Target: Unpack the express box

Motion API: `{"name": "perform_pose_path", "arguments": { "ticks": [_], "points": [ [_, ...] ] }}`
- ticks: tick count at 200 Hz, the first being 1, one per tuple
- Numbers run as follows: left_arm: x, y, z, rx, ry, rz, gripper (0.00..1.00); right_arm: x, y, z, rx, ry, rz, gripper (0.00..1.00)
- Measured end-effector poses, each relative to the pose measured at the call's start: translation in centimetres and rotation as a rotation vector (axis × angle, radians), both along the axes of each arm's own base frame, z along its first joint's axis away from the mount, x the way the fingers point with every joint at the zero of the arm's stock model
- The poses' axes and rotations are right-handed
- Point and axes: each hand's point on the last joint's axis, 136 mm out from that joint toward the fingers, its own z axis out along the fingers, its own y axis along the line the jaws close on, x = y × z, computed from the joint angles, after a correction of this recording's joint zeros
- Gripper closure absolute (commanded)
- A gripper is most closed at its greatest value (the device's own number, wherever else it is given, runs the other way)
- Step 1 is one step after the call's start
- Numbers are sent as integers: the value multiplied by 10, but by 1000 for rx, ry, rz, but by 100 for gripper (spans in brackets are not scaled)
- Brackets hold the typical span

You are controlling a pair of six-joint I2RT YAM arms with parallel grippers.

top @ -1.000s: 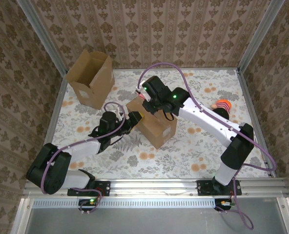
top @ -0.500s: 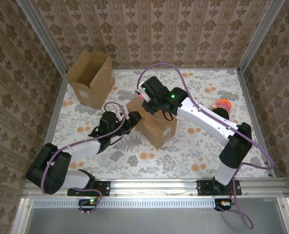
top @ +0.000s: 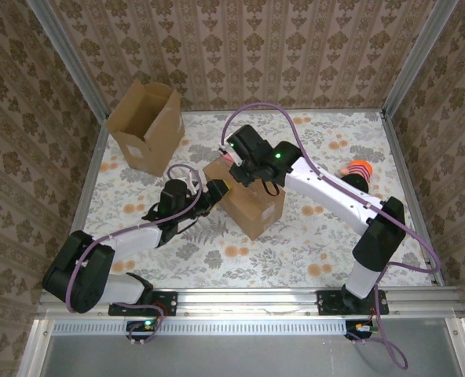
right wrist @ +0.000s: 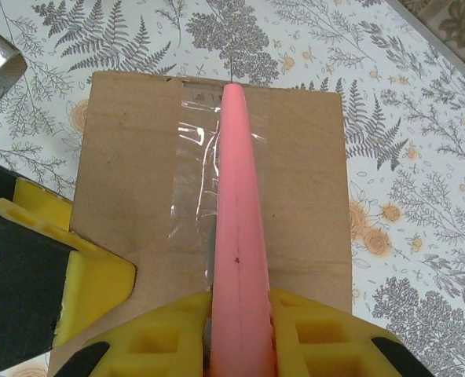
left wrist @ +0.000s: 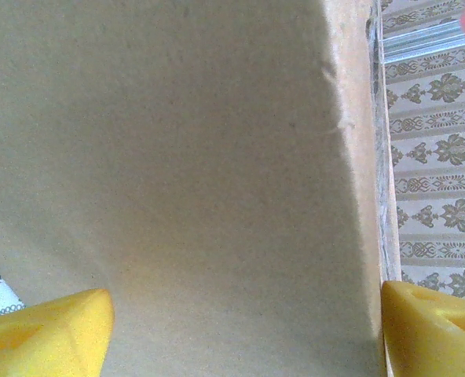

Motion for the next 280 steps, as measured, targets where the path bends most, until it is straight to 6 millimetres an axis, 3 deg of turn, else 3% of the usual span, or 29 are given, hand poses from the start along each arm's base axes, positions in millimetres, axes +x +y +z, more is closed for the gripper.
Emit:
{"name": "perform_pose_path", "arguments": {
  "ticks": [150,280],
  "points": [
    [2,-1,0,1,1,-1,15,-5,0,-6,23,28,-34,100],
    [5,-6,-1,-2,2,-16,15,-33,-19,-11,26,80,-81,100]
  ]
}}
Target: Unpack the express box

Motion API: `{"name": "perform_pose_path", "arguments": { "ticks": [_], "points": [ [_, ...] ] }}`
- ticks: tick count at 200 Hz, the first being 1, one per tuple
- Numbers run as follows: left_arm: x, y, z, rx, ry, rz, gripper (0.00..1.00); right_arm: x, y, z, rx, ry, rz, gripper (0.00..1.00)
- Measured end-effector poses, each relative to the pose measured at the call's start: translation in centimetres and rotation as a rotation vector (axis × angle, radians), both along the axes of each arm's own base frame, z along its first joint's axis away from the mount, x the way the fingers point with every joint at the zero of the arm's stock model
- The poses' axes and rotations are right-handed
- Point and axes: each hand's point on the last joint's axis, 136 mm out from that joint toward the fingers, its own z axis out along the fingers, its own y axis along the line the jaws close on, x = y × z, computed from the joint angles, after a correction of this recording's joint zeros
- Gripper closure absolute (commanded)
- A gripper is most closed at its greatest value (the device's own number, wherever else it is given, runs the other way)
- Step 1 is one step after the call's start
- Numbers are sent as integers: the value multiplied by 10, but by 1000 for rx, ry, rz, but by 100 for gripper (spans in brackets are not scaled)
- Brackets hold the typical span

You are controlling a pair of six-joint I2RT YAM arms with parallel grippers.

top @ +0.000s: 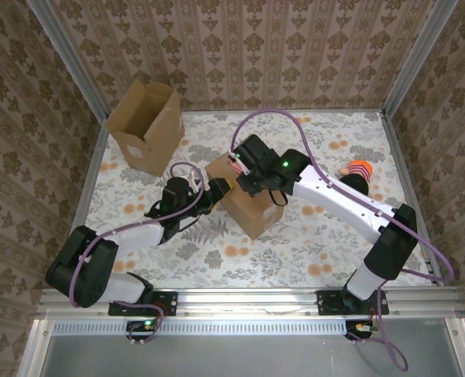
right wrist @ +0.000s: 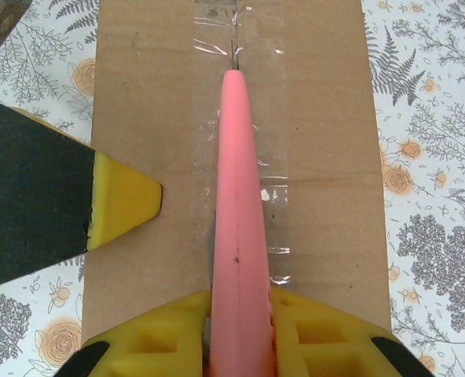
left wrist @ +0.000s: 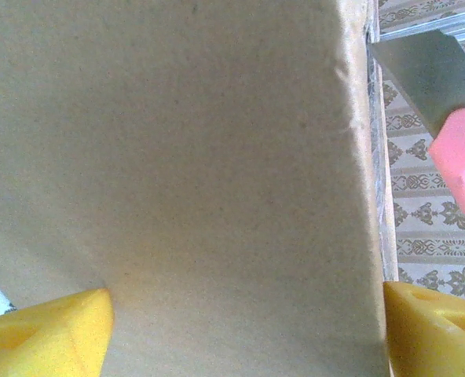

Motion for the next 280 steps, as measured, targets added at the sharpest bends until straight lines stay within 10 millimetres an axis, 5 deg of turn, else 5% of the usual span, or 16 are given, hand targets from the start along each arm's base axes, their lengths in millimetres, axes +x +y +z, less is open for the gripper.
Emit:
{"name": "perform_pose_path", "arguments": {
  "ticks": [280],
  "points": [
    [1,0,-1,2,4,0,15,-40,-31,-15,-74,51,-40,100]
  ]
}}
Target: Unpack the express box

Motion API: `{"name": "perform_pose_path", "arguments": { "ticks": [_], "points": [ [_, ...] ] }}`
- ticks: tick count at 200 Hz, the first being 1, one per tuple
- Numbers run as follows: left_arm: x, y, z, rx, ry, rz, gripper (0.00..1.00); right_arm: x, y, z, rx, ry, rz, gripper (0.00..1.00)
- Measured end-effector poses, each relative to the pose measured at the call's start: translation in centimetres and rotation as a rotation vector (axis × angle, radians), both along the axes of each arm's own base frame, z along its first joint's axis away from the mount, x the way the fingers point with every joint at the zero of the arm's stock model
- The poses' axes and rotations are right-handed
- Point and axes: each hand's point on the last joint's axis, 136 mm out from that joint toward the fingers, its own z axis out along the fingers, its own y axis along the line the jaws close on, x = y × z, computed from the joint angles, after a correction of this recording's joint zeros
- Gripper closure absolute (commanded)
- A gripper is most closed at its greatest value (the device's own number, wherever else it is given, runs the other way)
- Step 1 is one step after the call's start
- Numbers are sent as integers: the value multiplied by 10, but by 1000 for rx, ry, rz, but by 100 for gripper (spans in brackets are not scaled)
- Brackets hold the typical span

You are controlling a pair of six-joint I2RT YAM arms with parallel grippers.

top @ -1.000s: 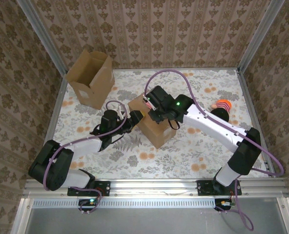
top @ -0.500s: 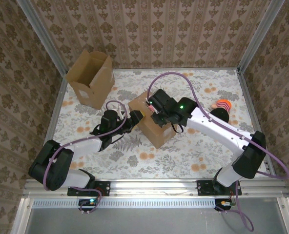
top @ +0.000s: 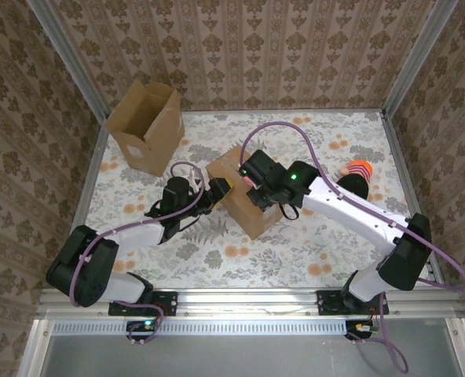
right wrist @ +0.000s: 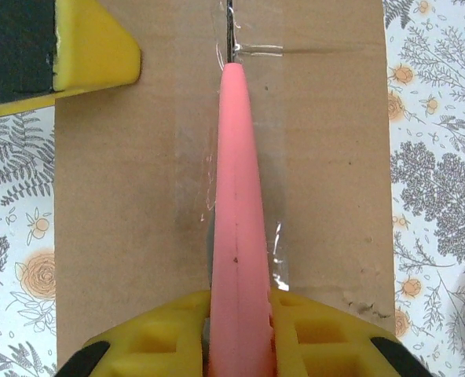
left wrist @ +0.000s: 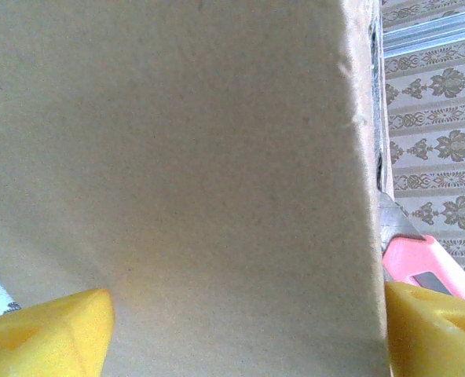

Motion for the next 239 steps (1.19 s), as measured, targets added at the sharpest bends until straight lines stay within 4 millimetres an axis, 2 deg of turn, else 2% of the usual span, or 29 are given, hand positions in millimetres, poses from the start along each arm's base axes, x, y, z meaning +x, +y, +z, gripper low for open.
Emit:
{"name": "perform_pose_path", "arguments": {
  "ticks": [126,239],
  "points": [
    [0,0,-1,10,3,-2,15,-27,-13,0,-33,49,-41,100],
    [1,1,1,36,6,-7,15,-67,-47,8,-66,120,-82,100]
  ]
}}
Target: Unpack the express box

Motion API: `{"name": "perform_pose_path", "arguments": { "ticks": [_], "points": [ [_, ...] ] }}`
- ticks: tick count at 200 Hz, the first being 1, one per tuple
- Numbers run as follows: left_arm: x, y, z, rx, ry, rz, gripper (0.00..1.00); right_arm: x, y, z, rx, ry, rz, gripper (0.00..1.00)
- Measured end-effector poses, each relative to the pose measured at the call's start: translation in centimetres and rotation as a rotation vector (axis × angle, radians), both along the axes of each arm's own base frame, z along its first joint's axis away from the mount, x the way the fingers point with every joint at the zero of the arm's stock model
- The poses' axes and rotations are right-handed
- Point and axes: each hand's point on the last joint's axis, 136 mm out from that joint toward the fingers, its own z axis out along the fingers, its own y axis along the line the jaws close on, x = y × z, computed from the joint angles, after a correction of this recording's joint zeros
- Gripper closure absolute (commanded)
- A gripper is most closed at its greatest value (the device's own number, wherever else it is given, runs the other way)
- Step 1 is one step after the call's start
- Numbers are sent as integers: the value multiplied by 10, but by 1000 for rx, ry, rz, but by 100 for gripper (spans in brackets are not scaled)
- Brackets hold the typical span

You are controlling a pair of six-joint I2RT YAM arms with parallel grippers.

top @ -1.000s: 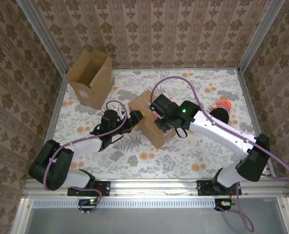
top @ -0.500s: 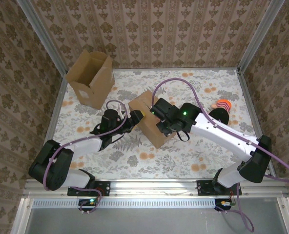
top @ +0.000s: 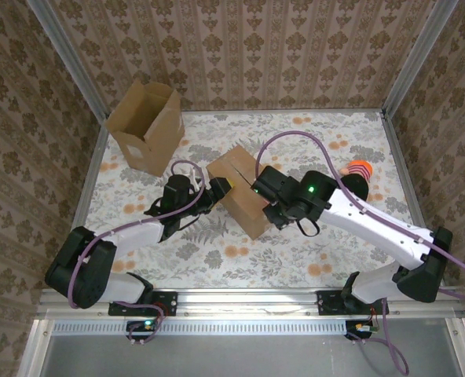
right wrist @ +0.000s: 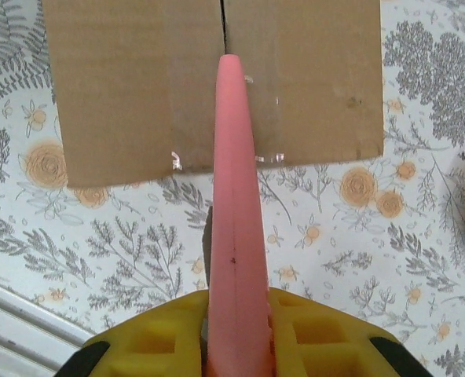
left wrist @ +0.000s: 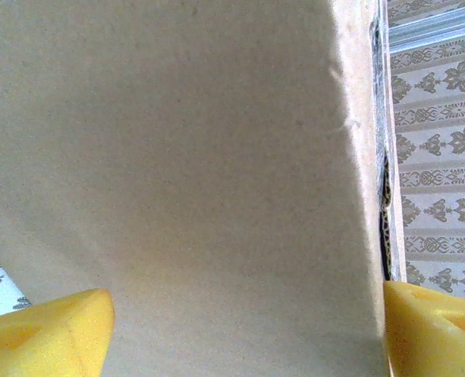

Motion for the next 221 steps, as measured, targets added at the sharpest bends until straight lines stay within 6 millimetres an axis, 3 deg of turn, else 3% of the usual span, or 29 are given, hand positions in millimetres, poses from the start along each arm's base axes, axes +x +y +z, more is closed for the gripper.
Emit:
{"name": "perform_pose_path", "arguments": {
  "ticks": [171,209,221],
  "points": [
    [-2,-3,0,21,7,-29,15,-50,-28,3,88,60,-104,100],
    [-2,-3,0,26,8,-30,15,-64,-37,5,101,72,-123,100],
    [-2,-2,0,27,8,-29,15,-72,-50,1,58,100,-142,100]
  ]
}}
